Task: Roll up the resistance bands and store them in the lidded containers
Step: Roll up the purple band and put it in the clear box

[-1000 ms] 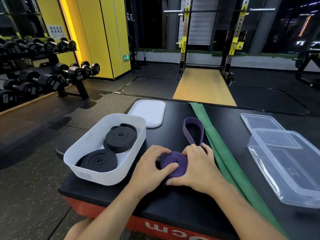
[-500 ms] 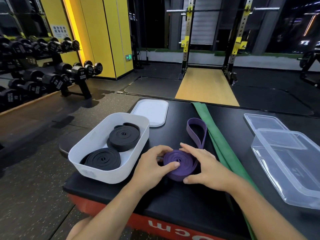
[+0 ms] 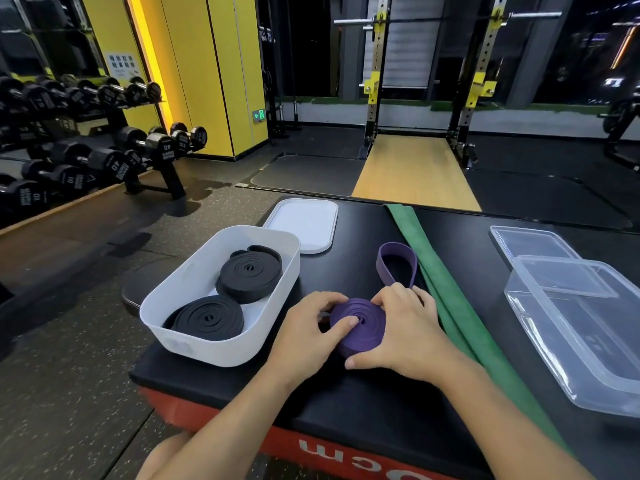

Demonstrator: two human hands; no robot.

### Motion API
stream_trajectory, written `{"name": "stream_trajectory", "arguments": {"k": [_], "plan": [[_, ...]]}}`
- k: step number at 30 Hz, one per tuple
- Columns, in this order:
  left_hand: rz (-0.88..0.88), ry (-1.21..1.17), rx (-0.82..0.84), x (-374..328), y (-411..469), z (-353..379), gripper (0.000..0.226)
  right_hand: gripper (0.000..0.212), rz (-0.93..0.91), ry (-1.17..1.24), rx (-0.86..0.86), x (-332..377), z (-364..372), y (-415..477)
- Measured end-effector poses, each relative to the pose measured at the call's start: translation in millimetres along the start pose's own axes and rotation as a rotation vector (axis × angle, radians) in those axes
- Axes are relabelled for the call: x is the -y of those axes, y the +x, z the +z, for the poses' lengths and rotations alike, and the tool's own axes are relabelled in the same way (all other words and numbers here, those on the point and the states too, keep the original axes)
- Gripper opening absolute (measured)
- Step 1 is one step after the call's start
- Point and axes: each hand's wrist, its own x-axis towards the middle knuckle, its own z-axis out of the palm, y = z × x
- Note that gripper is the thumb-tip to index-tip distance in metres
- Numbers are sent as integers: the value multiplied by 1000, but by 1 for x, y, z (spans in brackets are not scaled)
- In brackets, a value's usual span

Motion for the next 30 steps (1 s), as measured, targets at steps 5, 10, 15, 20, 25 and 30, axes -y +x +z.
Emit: {"name": "stream_trajectory", "arguments": {"k": [5,10,15,20,25,30], "plan": [[40,112,13,0,-2,2,41,90,50,-65,-169,6,16,-7],[-13,55,18,0,0,0,41,95,23,131,-120,-4,20,-10],[-29,-9,51,-2,1,-4,39,101,-168,227,18,-21,20,-12],[-29,5,84,-1,1,-6,38,95,-151,244,-8,-26,20,-11],[5,76,84,-2,-2,-3,45,106,-96,223,-73,-22,21,-12],[31,203,54,-4,-2,2,60,106,-58,157,-96,-13,21,-13]]}}
